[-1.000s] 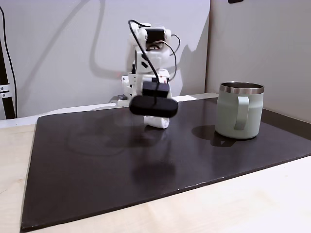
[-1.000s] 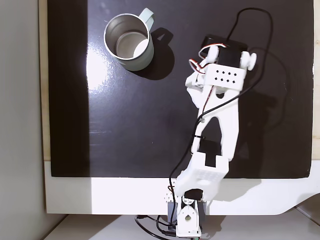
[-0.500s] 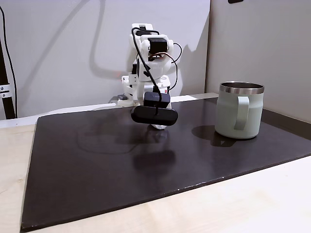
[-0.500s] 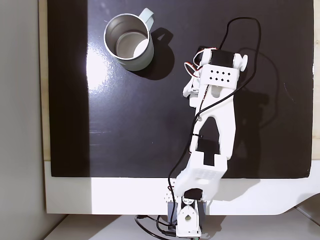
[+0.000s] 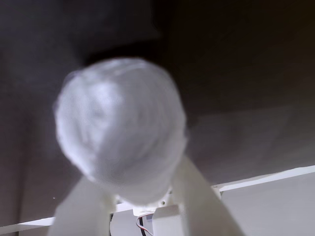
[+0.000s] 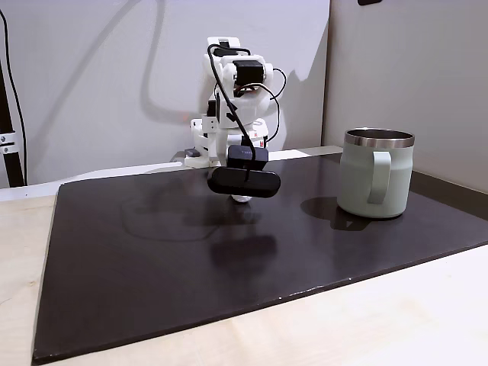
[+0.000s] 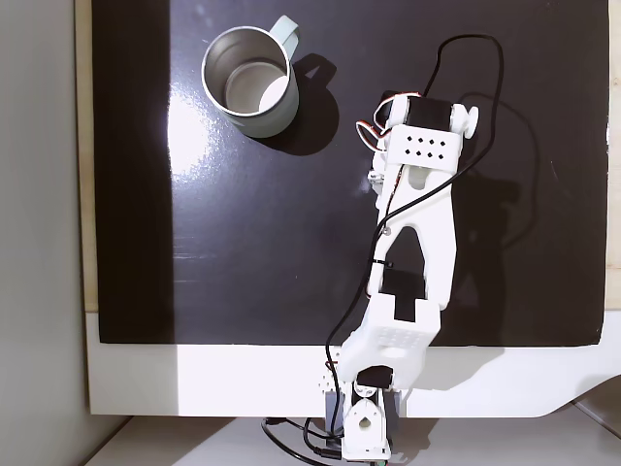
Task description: Grasp a gauze and put it in the cup.
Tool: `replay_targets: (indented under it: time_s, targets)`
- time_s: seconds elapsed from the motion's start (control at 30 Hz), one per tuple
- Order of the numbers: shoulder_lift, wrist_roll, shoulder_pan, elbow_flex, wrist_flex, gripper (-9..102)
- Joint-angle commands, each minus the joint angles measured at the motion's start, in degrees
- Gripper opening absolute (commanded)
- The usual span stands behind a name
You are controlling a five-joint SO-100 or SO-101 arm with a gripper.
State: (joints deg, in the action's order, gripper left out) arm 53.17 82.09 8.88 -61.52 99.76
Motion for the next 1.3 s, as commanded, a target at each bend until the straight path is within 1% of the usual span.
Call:
replay_targets:
  time_s: [0.0, 0.2, 0.47, 0.77, 0.83, 0.9, 1.07, 1.27]
  targets:
    - [1.2, -0.4, 0.7, 0.2, 0.1, 0]
    - [7.6, -2.5, 0.2, 0.2, 0.4, 0]
    - [26.7, -5.8, -1.8, -5.6, 0.6, 0]
    - [42.7, -7.2, -3.4, -4.4, 0.7, 0]
    - [42.7, -8.3, -4.0, -1.9, 0.7, 0]
    - [40.3, -11.4, -4.9, 2.6, 0.6, 0]
    - [29.8, -22.5, -8.3, 17.8, 0.6, 0]
    - [17.2, -36.7, -14.9, 36.7, 0.6, 0]
